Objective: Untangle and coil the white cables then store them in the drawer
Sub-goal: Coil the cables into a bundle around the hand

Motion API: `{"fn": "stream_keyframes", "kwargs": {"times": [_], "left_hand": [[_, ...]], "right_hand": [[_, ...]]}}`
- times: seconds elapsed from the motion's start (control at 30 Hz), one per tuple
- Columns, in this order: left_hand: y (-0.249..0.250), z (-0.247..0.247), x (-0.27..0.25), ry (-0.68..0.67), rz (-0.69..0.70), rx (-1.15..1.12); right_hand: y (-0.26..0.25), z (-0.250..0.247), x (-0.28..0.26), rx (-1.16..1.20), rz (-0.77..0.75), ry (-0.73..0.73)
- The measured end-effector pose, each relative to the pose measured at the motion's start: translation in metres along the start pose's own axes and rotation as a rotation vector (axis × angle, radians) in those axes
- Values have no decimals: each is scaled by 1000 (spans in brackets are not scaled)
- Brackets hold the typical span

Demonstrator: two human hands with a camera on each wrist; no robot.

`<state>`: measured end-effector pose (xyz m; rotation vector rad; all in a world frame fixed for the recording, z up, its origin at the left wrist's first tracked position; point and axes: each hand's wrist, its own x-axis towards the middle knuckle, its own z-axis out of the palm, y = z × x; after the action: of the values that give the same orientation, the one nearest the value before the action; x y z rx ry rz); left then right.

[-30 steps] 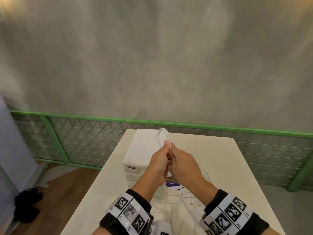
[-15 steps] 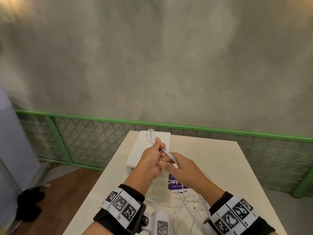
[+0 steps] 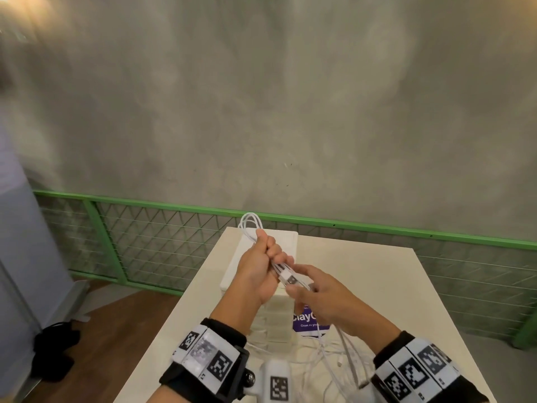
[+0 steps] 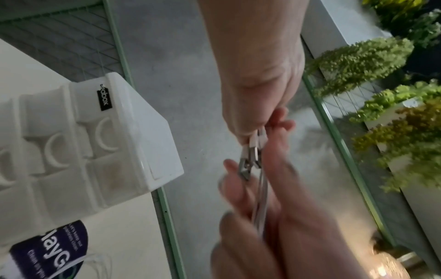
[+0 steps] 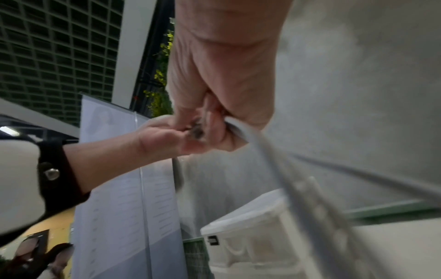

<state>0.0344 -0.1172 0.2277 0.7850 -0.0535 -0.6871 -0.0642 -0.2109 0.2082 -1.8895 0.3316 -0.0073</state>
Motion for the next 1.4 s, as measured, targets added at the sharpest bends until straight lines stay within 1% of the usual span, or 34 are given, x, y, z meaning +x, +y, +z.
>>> {"fn": "stream_keyframes", "kwargs": {"times": [0.07,0.1,0.13,0.2,0.23,0.27,0.3,0.37,0.4,0.43,0.5,0.57,0.63,0.73,0.8,0.83,0.9,1.0,1.07,1.13,1.2,1.23,1.33,1.4], "left_hand": [[17,-8,5,19,6,-125],[28,-14,8,33,17,-168],[37,-21,12,43,26,-193],[49,-32,17,46,26,-188],[50,-36,18,50,23,-161],[49,-37,20,60,29,-124],[46,-36,21,71,36,-83],[41,-32,20,82,42,11],[39,-28,19,82,47,88],[36,-25,17,81,52,195],[29,-16,12,63,51,452],[17,-6,5,8,23,638],[4,0,0,-79,-9,752],[-14,4,-9,-215,-58,828],[-23,3,-13,-309,-81,853],[-26,3,-14,-341,-85,887],[-29,3,-16,-380,-79,1025],[-36,-6,-13,-406,-110,1271],[-35,-8,-16,-435,-128,1336],[-30,-8,-19,-493,-98,1384],[-25,-6,-21,-536,-55,1377],[-22,-5,-21,-542,-59,1343],[-23,-5,-22,-542,-126,1164],[-26,-6,-22,-523,-151,1069]], "right_hand": [[9,-15,-6,-3,-3,-73],[14,-26,-10,-25,0,-73],[19,-37,-15,-53,13,-47],[25,-59,-23,-102,50,55],[24,-68,-26,-159,46,93],[22,-74,-26,-268,33,103],[19,-78,-26,-407,13,77],[11,-78,-25,-689,-21,-69],[3,-74,-26,-776,-28,-137],[-5,-71,-27,-824,-41,-172],[-23,-66,-30,-894,-107,-181],[-39,-60,-29,-977,-202,-140],[-53,-54,-23,-993,-256,-69],[-62,-50,-8,-977,-251,44],[-63,-49,2,-998,-239,90],[-62,-48,7,-1014,-233,101],[-60,-45,14,-1025,-219,106],[-60,-47,19,-820,-153,150],[-62,-52,19,-739,-136,147],[-63,-59,21,-714,-145,94],[-60,-62,23,-745,-158,40],[-57,-62,25,-785,-160,35],[-44,-60,29,-916,-213,130],[-36,-59,29,-936,-194,164]]}}
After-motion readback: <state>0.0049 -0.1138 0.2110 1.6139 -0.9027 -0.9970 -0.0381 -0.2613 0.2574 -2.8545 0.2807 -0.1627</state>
